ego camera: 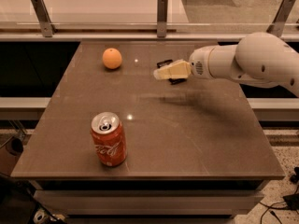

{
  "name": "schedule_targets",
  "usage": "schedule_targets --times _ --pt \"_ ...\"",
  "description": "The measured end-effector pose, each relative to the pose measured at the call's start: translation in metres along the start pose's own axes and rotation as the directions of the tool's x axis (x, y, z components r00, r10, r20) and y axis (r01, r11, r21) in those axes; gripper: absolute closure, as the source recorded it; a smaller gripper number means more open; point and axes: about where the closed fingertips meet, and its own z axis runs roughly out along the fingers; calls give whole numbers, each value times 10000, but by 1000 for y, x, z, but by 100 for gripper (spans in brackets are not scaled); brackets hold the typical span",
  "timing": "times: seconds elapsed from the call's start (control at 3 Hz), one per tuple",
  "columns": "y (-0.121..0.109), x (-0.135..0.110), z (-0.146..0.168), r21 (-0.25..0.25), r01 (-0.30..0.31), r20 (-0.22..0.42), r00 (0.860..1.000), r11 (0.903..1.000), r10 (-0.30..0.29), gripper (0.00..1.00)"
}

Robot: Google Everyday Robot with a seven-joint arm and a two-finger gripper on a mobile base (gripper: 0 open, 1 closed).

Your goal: Pick rxbar chocolate

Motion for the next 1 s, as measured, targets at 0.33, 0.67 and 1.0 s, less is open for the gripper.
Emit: schedule_targets --times 0.33,0.67,1.0 --pt "1 4 7 30 -50 171 9998 10000 49 0" --pt "-6 8 18 -8 -53 581 9983 10000 54 0" --pt "-13 15 30 43 90 731 9973 10000 -93 0"
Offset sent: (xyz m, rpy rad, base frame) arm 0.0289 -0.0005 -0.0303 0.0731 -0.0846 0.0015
